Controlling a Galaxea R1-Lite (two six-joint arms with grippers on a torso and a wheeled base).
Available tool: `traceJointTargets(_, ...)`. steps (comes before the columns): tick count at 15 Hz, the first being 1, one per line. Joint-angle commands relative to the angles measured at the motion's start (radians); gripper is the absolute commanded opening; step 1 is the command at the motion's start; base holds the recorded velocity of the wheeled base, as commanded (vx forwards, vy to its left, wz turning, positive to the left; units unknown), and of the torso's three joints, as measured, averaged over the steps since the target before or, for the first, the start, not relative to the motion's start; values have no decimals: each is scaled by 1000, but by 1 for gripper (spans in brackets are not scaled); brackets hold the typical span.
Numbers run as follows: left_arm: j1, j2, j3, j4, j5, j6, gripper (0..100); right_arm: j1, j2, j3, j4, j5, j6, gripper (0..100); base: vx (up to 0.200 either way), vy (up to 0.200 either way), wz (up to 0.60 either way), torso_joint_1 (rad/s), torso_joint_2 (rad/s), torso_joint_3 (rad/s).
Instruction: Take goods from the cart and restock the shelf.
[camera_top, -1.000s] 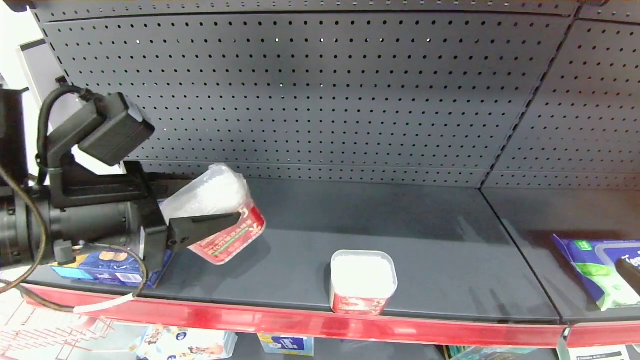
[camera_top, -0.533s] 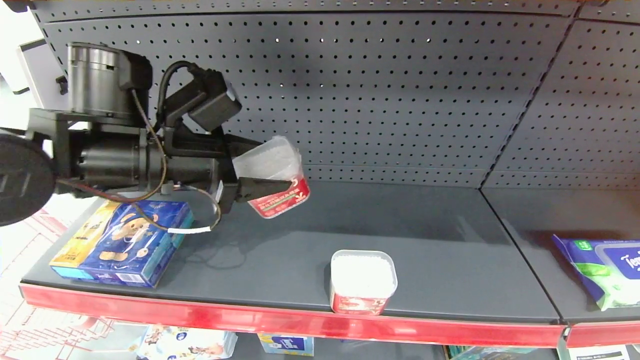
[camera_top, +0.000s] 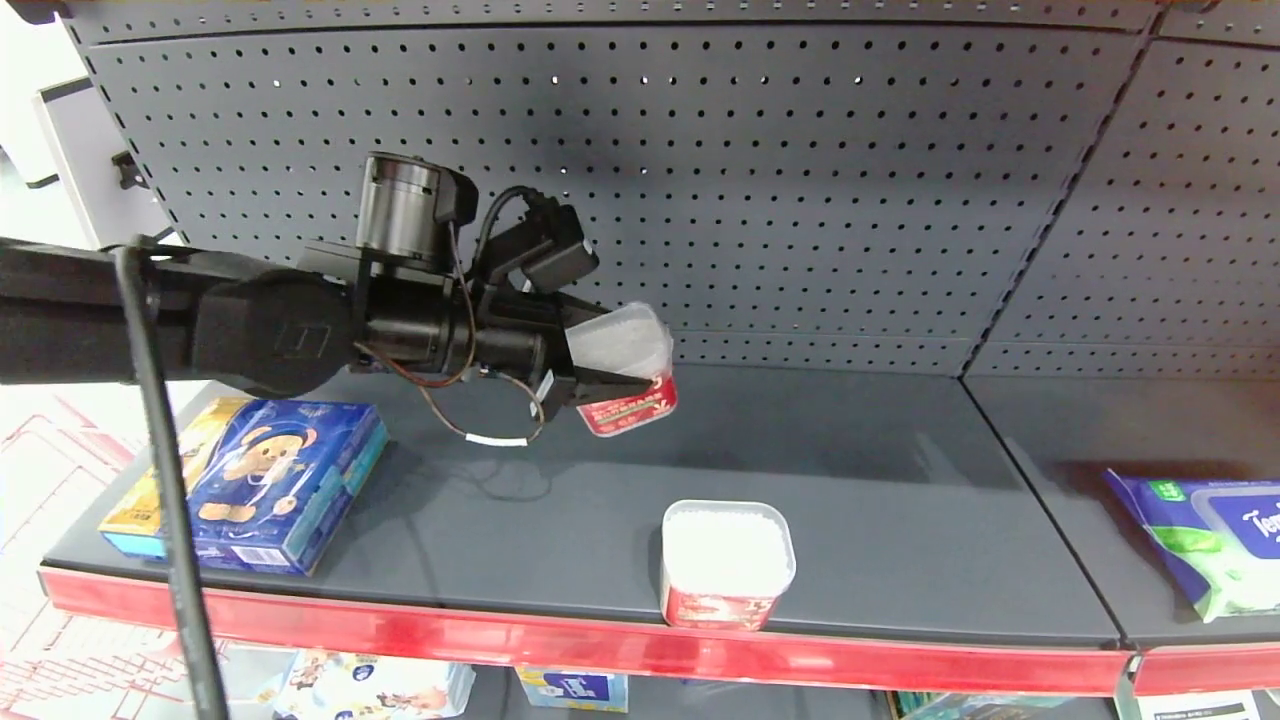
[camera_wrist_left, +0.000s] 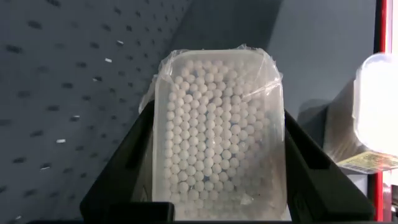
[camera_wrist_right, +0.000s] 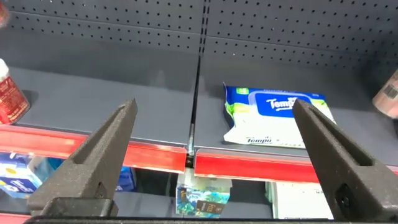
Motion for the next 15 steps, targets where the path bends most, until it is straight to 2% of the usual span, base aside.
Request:
traceJointTargets(1,-20,46,-3,-2,0,-1,0,0,6,5,1,0,0,100,0,0,0,0,0,0)
traceJointTargets(4,-61,83,-35,0,1,-10,0,-1,0,25,1,0,-8,100,0,0,0,0,0,0)
traceJointTargets(10,-81,150,-64,0,31,-10,0,-4,0,41,0,-1,-15,100,0,0,0,0,0,0)
traceJointTargets(15,-110,193,-130,0,32,-12,0,-4,0,46,0,-3,-15,100,0,0,0,0,0,0)
